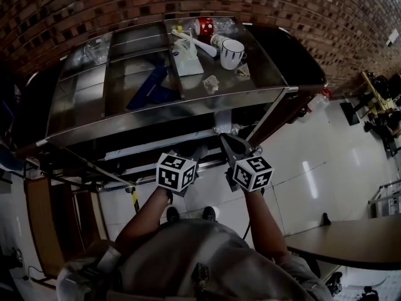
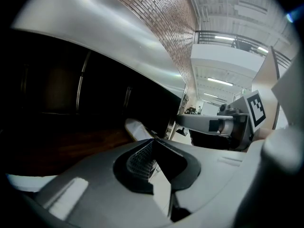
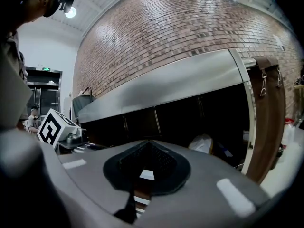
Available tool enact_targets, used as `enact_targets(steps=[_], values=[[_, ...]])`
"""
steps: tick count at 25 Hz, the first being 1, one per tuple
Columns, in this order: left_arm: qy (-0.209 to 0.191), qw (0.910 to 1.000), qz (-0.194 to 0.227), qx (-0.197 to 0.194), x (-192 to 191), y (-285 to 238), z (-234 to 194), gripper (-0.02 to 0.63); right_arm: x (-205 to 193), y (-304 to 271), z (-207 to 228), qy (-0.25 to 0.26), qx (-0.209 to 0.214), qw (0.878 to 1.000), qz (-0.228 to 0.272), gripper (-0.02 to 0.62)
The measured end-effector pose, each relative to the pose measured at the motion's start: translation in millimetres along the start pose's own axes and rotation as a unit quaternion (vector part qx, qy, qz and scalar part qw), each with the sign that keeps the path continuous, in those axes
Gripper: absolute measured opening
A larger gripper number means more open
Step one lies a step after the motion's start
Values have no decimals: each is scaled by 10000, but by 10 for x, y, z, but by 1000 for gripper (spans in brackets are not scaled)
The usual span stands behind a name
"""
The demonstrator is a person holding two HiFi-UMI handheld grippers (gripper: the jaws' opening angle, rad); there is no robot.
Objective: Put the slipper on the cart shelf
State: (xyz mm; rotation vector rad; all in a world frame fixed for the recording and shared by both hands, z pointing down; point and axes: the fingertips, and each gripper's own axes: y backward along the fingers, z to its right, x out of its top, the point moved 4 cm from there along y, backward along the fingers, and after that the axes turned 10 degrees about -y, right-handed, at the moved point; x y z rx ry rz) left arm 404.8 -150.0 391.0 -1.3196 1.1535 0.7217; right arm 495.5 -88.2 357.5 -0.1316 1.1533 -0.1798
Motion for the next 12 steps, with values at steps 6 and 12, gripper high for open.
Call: enact_targets(steps=[6, 12], values=[[-24, 10000, -2, -41, 24, -40, -1, 8, 11, -3, 2, 2, 44, 10000, 13, 0], [-56, 10000, -26, -65, 34, -54, 3, 8, 27, -15, 11, -22, 86, 10000, 17, 0]])
